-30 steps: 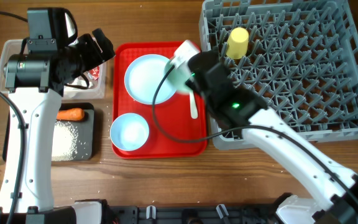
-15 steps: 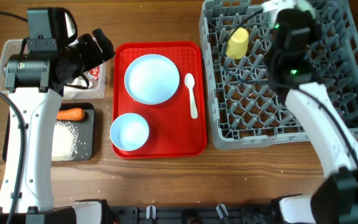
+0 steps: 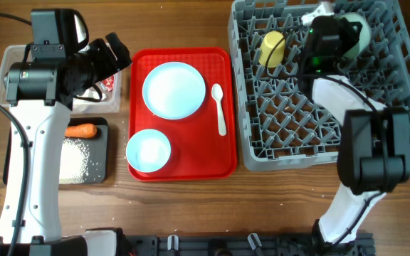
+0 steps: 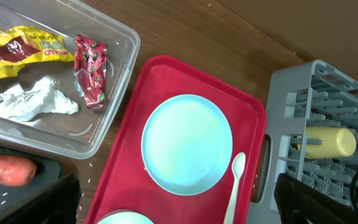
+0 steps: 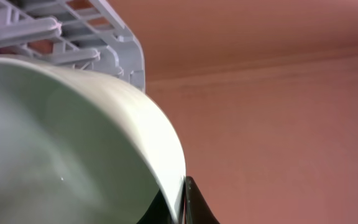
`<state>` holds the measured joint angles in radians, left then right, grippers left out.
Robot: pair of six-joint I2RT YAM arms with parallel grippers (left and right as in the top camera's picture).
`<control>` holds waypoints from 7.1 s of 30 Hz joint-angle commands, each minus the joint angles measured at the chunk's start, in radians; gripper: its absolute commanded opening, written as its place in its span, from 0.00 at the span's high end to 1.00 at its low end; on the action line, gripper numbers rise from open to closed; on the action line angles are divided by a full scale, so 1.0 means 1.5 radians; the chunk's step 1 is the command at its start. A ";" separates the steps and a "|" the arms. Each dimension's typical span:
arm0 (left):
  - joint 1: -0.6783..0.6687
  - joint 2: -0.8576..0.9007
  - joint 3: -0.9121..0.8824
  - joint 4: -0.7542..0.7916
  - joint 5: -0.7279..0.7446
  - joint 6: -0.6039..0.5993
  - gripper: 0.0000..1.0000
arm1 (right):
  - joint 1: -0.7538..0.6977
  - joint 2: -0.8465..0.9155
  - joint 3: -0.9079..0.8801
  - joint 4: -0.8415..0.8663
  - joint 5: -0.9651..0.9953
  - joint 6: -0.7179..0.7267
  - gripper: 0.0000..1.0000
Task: Sort waste into correct bins and load items into the dishwasher rack
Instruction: 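Lift green bowl and carry it right into the rack, then set green bowl upside down in rack and release it, then move right gripper left over red tray down to light-blue bowl rim, then close right gripper on light-blue bowl rim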
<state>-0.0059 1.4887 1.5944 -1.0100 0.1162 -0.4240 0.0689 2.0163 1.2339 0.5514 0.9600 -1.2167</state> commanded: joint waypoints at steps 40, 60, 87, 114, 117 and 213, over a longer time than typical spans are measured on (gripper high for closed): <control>0.003 0.000 0.002 0.002 -0.009 0.011 0.00 | 0.143 0.018 0.002 0.054 0.182 -0.007 0.03; 0.003 0.000 0.002 0.002 -0.009 0.011 0.00 | 0.132 -0.090 0.002 0.115 0.192 -0.019 0.00; 0.004 0.000 0.002 0.002 -0.009 0.011 0.00 | 0.075 -0.308 0.004 -0.668 -0.768 1.021 0.18; 0.003 0.000 0.002 0.002 -0.009 0.011 0.00 | 0.521 -0.040 0.002 -0.582 -0.723 1.178 0.27; 0.003 0.000 0.002 0.002 -0.009 0.011 0.00 | 0.521 -0.040 0.002 -0.564 -0.724 1.160 0.24; 0.003 0.000 0.002 0.002 -0.009 0.011 0.00 | 0.523 -0.183 0.020 -0.643 -0.683 1.068 0.59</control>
<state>-0.0059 1.4887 1.5944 -1.0100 0.1158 -0.4240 0.8566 1.8420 1.2201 -0.4061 -0.1192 0.4122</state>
